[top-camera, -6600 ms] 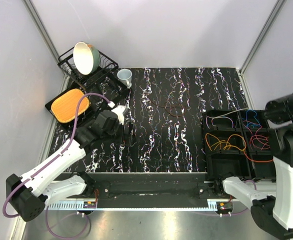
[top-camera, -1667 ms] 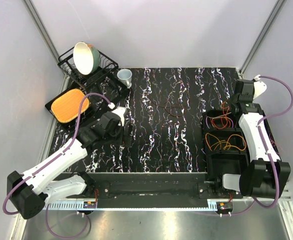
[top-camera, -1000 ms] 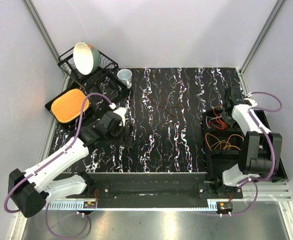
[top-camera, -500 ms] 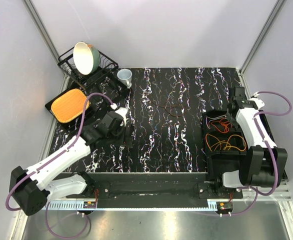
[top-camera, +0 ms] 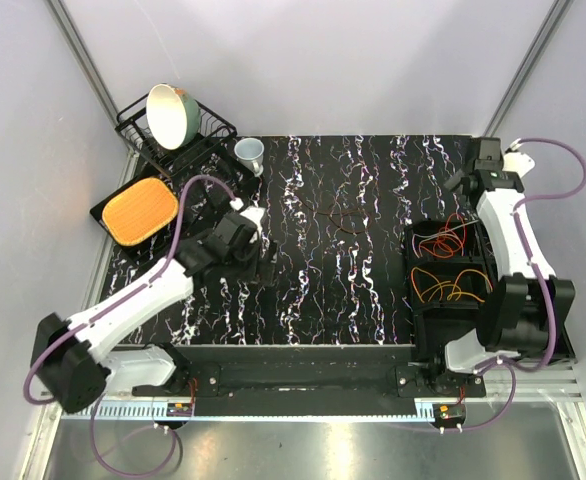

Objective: Untangle the cables

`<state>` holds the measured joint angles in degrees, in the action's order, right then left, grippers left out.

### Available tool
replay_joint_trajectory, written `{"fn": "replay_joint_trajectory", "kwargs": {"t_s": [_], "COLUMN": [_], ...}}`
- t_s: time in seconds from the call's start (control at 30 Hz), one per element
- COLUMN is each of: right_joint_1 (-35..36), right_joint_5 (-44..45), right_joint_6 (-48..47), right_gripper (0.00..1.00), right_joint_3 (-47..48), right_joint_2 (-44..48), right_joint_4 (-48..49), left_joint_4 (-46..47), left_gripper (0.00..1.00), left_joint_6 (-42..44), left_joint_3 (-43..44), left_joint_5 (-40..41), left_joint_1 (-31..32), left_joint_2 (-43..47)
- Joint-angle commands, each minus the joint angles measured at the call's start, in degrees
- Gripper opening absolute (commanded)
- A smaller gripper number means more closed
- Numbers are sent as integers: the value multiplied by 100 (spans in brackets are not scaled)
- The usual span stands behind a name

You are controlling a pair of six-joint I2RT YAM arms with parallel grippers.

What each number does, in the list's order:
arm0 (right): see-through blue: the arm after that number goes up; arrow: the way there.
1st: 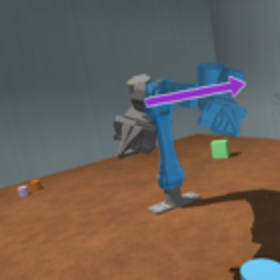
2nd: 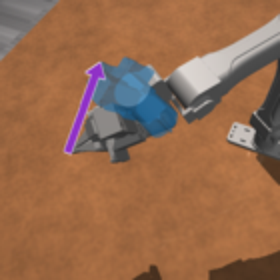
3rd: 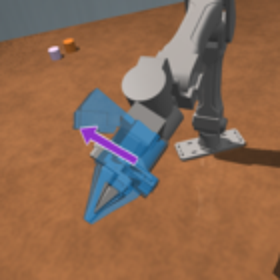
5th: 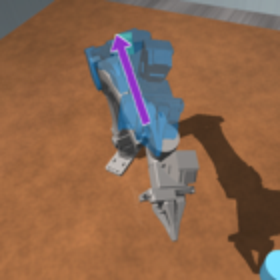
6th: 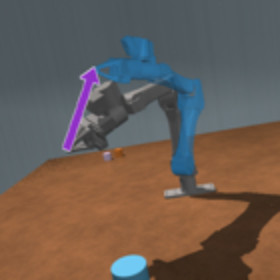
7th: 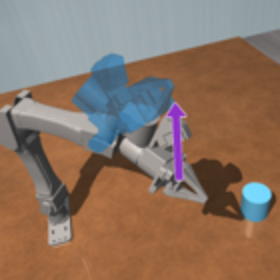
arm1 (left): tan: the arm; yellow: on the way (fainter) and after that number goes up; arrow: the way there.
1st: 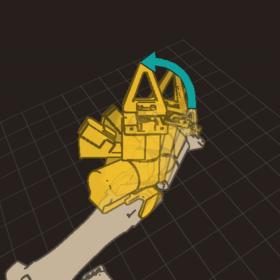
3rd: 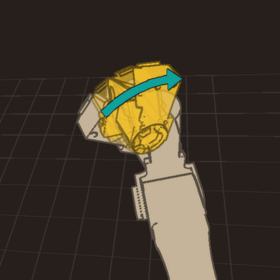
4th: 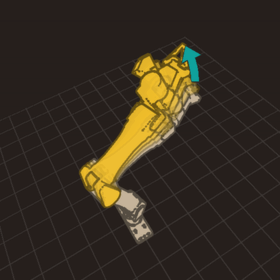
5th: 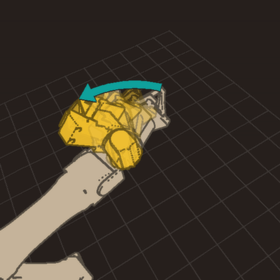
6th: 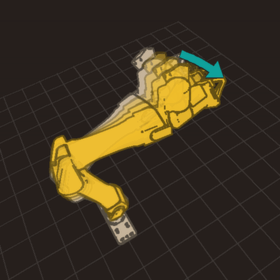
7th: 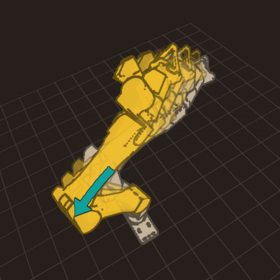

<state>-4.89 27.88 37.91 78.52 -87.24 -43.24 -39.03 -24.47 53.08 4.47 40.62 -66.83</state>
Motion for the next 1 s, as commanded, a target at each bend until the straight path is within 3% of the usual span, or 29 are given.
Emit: {"fn": "replay_joint_trajectory", "kwargs": {"t_s": [0.0, 0.2, 0.43, 0.57, 0.73, 0.97], "right_joint_1": [23, 31, 128, 163, 163, 172], "right_joint_5": [-405, -1275, -2348, -2436, -2585, -2691], "right_joint_6": [-178, -179, -82, -108, -152, -187], "right_gripper": [100, 100, 100, 100, 100, 100], "right_joint_3": [129, -600, -1224, -1453, -1577, -1665], "right_joint_2": [760, 1454, 1965, 2211, 2247, 2238], "right_joint_4": [53, 105, 220, 299, 352, 448], "left_joint_4": [799, 1116, 1152, 1178, 1135, 1450], "left_gripper": [99, 98, 93, 89, 89, 85], "left_joint_6": [-190, -242, -321, -252, 416, -84], "left_joint_3": [817, 2372, 4516, 5491, 6248, 6900], "left_joint_5": [-200, -297, -868, -1062, -799, -562], "left_joint_1": [25, 69, 130, 244, 455, 587], "left_joint_2": [-830, -2377, -4818, -5637, -6342, -6958]}}
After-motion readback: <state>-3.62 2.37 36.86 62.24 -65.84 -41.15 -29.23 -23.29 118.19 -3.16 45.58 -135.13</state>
